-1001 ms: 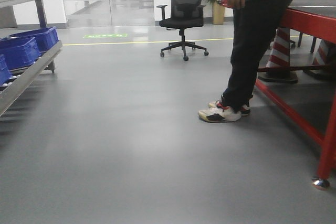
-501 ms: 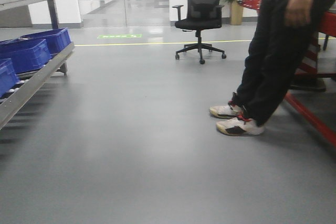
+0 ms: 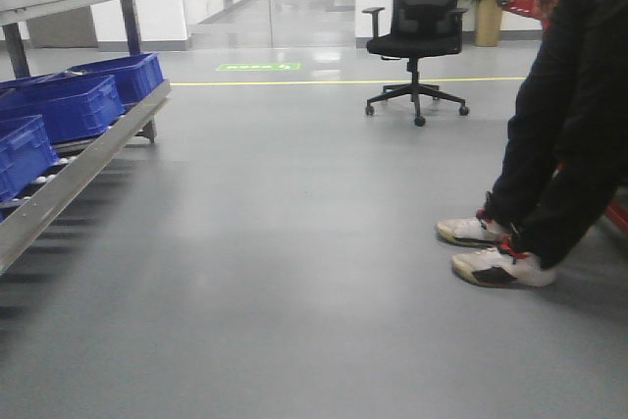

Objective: Move two blue bins to right shelf middle
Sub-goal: 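Drive across the floor past the person, keeping the bin held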

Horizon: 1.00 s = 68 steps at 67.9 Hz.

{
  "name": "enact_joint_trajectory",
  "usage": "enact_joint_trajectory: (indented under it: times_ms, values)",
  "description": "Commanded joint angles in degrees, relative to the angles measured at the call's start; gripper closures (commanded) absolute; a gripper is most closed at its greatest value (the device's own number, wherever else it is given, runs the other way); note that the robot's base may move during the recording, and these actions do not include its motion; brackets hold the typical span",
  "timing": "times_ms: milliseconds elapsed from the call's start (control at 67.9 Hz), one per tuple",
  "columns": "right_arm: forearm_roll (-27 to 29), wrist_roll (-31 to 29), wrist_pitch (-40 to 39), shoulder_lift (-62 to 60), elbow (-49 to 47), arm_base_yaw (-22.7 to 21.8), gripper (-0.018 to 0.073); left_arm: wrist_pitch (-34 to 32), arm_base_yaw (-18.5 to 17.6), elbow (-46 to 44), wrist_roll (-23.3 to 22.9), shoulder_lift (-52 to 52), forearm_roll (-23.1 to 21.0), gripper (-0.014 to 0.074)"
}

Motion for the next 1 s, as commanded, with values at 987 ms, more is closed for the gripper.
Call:
enact_joint_trajectory:
  times_ms: [987]
  values:
    - [0.4,-1.1,-2.1,-0.6,-0.4,-0.1,0.0712,-6.3,-0.2,-0.6,-0.4,1.7,-1.8,0.0707]
